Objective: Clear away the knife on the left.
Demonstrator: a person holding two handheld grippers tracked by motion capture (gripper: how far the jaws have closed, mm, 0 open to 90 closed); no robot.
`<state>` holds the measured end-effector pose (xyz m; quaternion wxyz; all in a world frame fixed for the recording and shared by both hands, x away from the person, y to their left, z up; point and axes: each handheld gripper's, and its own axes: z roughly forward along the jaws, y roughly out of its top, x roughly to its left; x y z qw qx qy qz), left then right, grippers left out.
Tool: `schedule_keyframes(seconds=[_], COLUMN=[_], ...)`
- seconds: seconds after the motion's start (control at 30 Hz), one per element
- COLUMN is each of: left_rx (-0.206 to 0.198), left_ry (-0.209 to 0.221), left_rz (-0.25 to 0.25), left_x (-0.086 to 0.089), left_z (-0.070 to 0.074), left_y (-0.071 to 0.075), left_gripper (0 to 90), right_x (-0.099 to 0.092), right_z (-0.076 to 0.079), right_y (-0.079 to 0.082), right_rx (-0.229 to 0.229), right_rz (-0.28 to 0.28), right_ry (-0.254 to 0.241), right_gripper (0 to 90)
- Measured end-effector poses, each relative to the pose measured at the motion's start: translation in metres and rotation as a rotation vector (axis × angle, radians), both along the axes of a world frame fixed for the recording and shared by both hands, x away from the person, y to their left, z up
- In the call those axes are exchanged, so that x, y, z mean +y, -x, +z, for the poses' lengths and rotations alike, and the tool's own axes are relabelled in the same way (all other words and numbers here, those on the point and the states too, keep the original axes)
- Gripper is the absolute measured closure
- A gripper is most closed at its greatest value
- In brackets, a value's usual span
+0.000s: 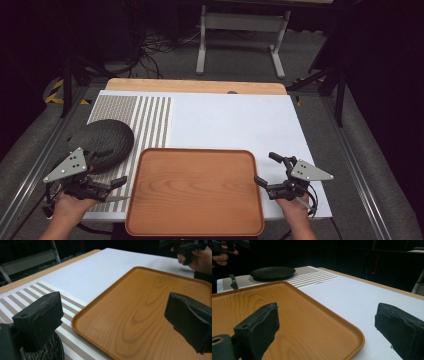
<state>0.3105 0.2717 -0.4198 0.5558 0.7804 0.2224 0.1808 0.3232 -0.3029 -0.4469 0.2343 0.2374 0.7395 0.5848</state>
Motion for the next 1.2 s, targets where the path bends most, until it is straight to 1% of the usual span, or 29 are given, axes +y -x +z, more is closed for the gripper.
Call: schedule_keyframes(seconds=[0.07,0.17,0.23,0.27,0.3,0.33,0.37,0.43,0.47,0.5,0.53,0.57,0.63,0.73,0.77,0.8,0.83,0.87,0.9,0.93,0.97,1.0,1.03,1.07,1.1,1.13,1.17,1.2], left_rx=[0.018,0.049,0.053,0.063,0.072,0.079,0.079,0.092,0.094,0.100,0.110,0.110,0.115,0.118,0.113,0.112,0.112,0.118,0.118,0.121,0.112,0.102,0.105,0.105,0.105,0.103,0.103,0.111], left_ry=[-0.016,-0.021,-0.024,-0.046,-0.055,-0.079,-0.079,-0.115,-0.144,-0.157,-0.202,-0.202,-0.248,-0.287,-0.308,-0.317,-0.317,-0.343,-0.343,-0.358,-0.382,-0.394,-0.400,-0.418,-0.418,-0.433,-0.433,-0.462], left_rz=[-0.022,-0.074,-0.082,-0.089,-0.092,-0.092,-0.092,-0.097,-0.104,-0.105,-0.110,-0.110,-0.110,-0.112,-0.118,-0.123,-0.123,-0.132,-0.132,-0.128,-0.103,-0.093,-0.096,-0.098,-0.098,-0.100,-0.100,-0.104], left_x=[0.002,0.006,0.007,0.009,0.009,0.010,0.010,0.011,0.012,0.012,0.015,0.015,0.017,0.018,0.019,0.020,0.020,0.022,0.022,0.024,0.024,0.024,0.025,0.026,0.026,0.026,0.026,0.027], left_z=[0.003,0.006,0.006,0.008,0.009,0.011,0.011,0.013,0.014,0.015,0.017,0.017,0.020,0.022,0.022,0.022,0.022,0.022,0.022,0.022,0.022,0.022,0.021,0.022,0.022,0.022,0.022,0.021], left_y=[-0.001,-0.003,-0.003,-0.005,-0.005,-0.005,-0.005,-0.006,-0.007,-0.007,-0.007,-0.007,-0.008,-0.007,-0.007,-0.006,-0.006,-0.006,-0.006,-0.006,-0.005,-0.005,-0.005,-0.005,-0.005,-0.004,-0.004,-0.004], left_gripper=[2.7,3.5,3.2,2.6,2.5,2.4,2.4,3.1,4.1,4.7,5.2,5.8,6.0,6.6,7.5,10.1,11.6,12.1,11.8,11.8,7.5,5.3,5.4,5.9,5.8,5.8,5.9,6.7], right_x=[-0.001,-0.001,-0.001,0.000,0.000,0.000,0.000,0.001,0.001,0.001,0.000,0.000,0.000,0.001,0.001,0.001,0.001,0.001,0.001,0.001,0.001,0.001,0.002,0.002,0.002,0.002,0.002,0.002], right_z=[0.000,0.000,0.000,-0.001,-0.001,-0.001,-0.001,-0.001,-0.001,-0.001,-0.001,-0.001,-0.001,-0.001,-0.001,-0.001,-0.001,-0.001,-0.001,-0.001,-0.001,-0.001,-0.001,-0.001,-0.001,-0.001,-0.001,-0.002], right_y=[0.000,-0.001,-0.001,-0.001,-0.001,-0.001,-0.001,-0.001,-0.001,-0.001,-0.001,0.000,0.000,-0.001,-0.001,-0.001,-0.001,-0.001,-0.001,-0.001,-0.001,-0.001,-0.001,-0.001,-0.001,-0.001,-0.001,-0.001], right_rx=[0.000,0.009,0.013,0.018,0.017,0.016,0.016,0.016,0.013,0.017,0.024,0.028,0.027,0.027,0.028,0.028,0.027,0.027,0.027,0.027,0.029,0.030,0.030,0.031,0.030,0.030,0.030,0.031], right_rz=[0.002,0.017,0.019,0.020,0.019,0.020,0.021,0.022,0.022,0.023,0.033,0.036,0.037,0.038,0.037,0.036,0.036,0.036,0.036,0.036,0.037,0.040,0.040,0.041,0.041,0.041,0.041,0.040], right_ry=[0.000,-0.007,-0.007,-0.005,-0.002,-0.002,-0.004,-0.004,0.004,0.004,0.005,0.003,0.002,0.004,0.007,0.010,0.009,0.007,0.007,0.006,0.007,0.006,0.008,0.009,0.013,0.013,0.013,0.013], right_gripper=[6.0,6.7,6.8,6.8,6.7,6.7,6.7,6.7,6.8,7.8,9.0,9.1,9.1,9.1,9.1,9.1,9.1,9.0,9.0,9.0,9.0,9.0,9.0,9.0,9.1,9.0,9.0,9.0])
